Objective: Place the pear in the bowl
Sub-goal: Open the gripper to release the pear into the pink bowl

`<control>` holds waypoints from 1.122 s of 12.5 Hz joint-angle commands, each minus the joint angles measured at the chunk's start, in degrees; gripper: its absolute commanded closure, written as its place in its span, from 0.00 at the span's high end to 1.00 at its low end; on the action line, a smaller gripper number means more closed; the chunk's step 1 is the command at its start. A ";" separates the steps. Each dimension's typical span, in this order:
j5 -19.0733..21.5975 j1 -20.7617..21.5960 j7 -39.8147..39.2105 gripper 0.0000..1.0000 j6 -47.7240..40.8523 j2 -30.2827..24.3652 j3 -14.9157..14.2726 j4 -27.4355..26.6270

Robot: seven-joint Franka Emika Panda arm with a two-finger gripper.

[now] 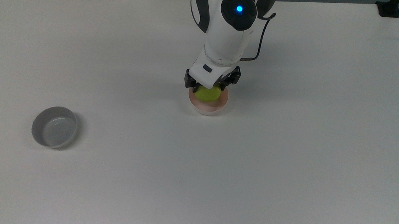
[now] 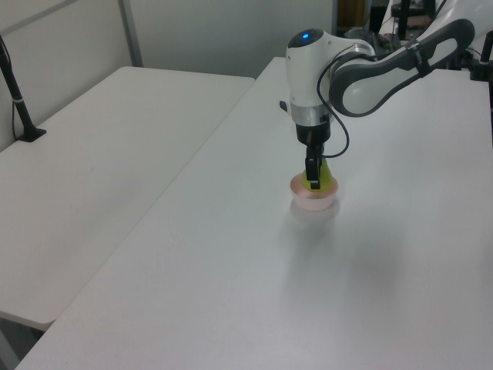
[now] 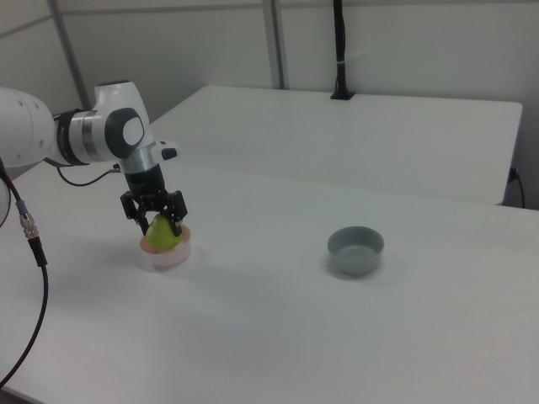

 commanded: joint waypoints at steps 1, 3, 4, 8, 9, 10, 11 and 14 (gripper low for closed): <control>-1.09 0.02 0.91 0.71 1.78 -0.44 -0.19 -1.04; -1.09 0.02 2.04 0.97 1.87 -0.35 -0.19 -1.04; -1.09 0.02 3.19 1.00 1.87 -0.35 -0.19 -0.95; -1.09 0.02 3.29 1.00 1.87 -0.35 -0.19 -0.95; -1.09 0.02 3.29 1.00 1.79 -0.35 -0.19 -0.86; -1.09 0.02 3.29 1.00 1.78 -0.35 -0.19 -0.86; -1.09 0.02 3.37 1.00 1.61 -0.52 -0.19 -0.69; -0.74 -1.38 3.46 1.00 -3.46 -4.12 -0.28 1.49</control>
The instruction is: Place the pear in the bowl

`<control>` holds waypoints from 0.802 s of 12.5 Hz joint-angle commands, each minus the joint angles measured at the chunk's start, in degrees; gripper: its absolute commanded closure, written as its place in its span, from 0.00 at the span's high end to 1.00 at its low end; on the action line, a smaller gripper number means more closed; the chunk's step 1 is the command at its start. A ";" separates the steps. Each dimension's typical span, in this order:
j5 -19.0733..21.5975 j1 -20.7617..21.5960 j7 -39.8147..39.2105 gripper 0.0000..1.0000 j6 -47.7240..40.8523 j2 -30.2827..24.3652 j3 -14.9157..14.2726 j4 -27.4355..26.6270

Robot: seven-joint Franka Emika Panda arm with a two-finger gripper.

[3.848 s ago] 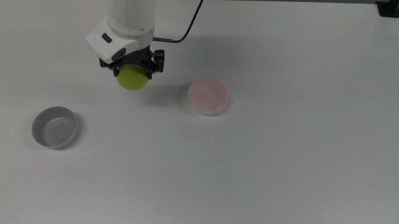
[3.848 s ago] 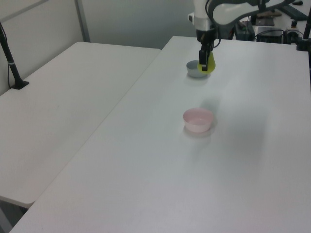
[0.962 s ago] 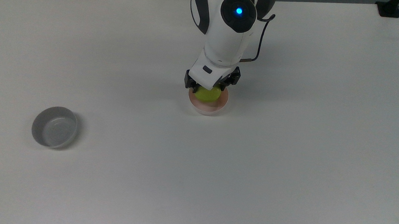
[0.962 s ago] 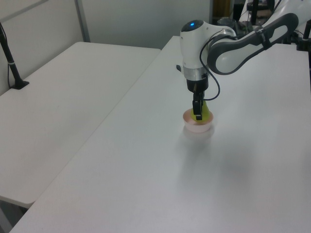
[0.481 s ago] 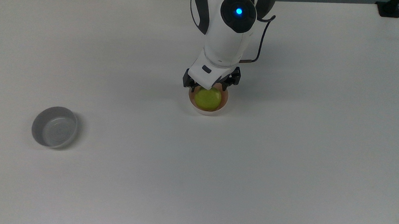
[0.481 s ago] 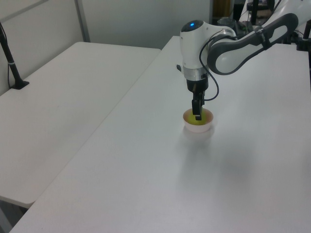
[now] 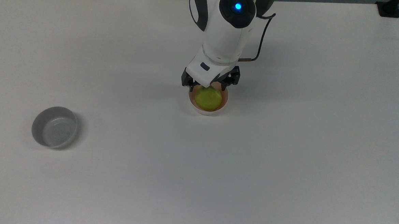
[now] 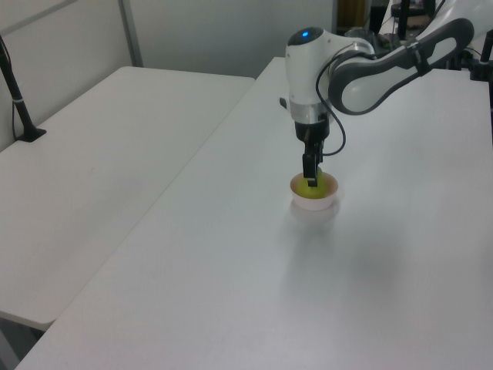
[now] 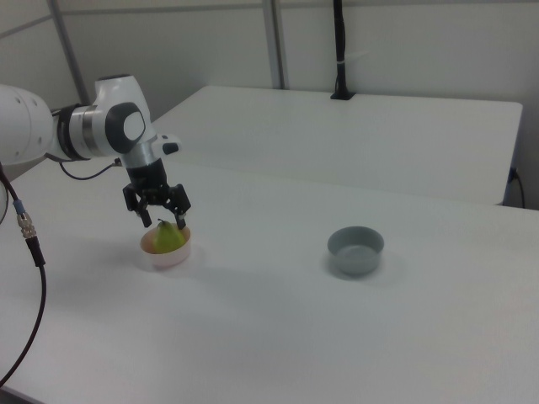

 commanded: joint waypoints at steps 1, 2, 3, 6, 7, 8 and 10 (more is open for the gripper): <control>-0.27 -1.33 0.37 1.00 -10.03 -5.12 -0.64 3.71; -0.18 -1.94 0.10 1.00 -11.92 -6.00 -1.08 4.61; -0.10 -2.12 -0.43 1.00 -12.81 -6.97 -1.52 4.88; 4.62 -2.21 -7.16 1.00 -15.97 -12.23 -6.34 5.06; 6.39 -2.21 -9.03 1.00 -16.94 -13.82 -7.67 5.06; 8.06 -2.13 -9.92 1.00 -18.08 -16.01 -9.59 5.06; 8.34 -2.21 -9.49 1.00 -19.41 -17.70 -10.58 5.06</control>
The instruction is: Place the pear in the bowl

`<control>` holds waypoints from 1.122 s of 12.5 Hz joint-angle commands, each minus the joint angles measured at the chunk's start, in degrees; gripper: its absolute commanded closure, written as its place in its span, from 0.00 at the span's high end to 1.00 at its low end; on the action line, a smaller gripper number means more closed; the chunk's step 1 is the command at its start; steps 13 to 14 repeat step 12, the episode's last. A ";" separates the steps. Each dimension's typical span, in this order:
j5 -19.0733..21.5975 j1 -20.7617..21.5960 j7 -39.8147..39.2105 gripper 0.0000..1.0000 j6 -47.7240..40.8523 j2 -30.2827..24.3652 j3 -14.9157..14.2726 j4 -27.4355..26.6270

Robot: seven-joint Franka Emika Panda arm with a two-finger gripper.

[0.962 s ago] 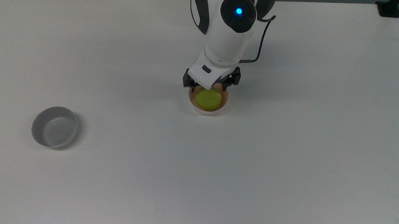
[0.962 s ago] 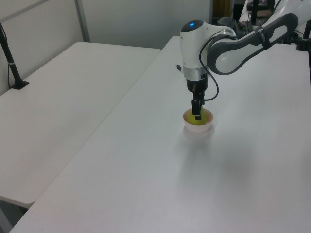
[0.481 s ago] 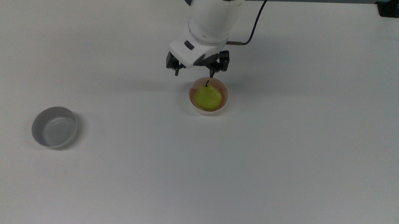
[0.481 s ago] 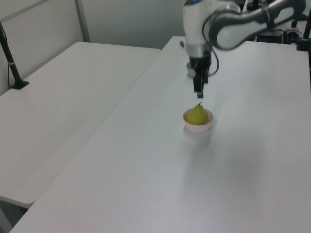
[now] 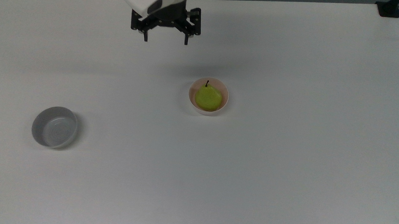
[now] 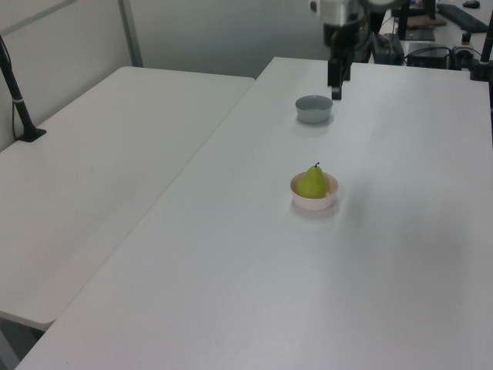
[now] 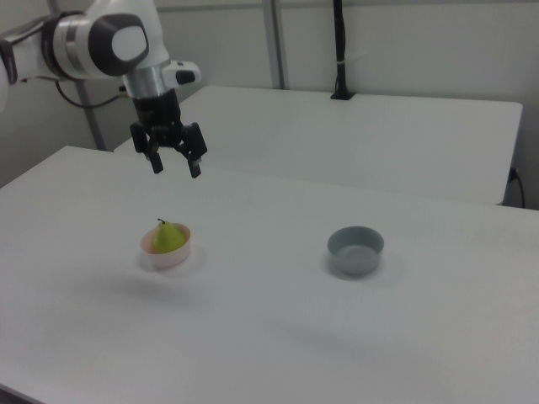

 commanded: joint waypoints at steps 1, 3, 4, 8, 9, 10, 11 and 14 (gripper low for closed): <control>1.73 0.56 -1.04 1.00 -2.68 -4.02 -2.03 -0.90; 1.81 -0.31 -0.51 1.00 -3.74 -4.72 -2.04 -0.64; 1.82 -0.49 0.45 1.00 -3.39 -4.72 -2.04 -0.55; 1.99 -0.49 1.07 1.00 -3.74 -4.64 -1.95 0.24; 2.08 -0.49 1.95 1.00 -3.74 -4.64 -1.86 0.24; 2.95 -0.49 2.91 1.00 -3.74 -4.55 -1.95 0.24; 3.13 -0.49 2.83 1.00 -3.83 -4.55 -1.95 0.24; 3.13 -0.49 2.83 1.00 -3.83 -4.55 -1.95 0.24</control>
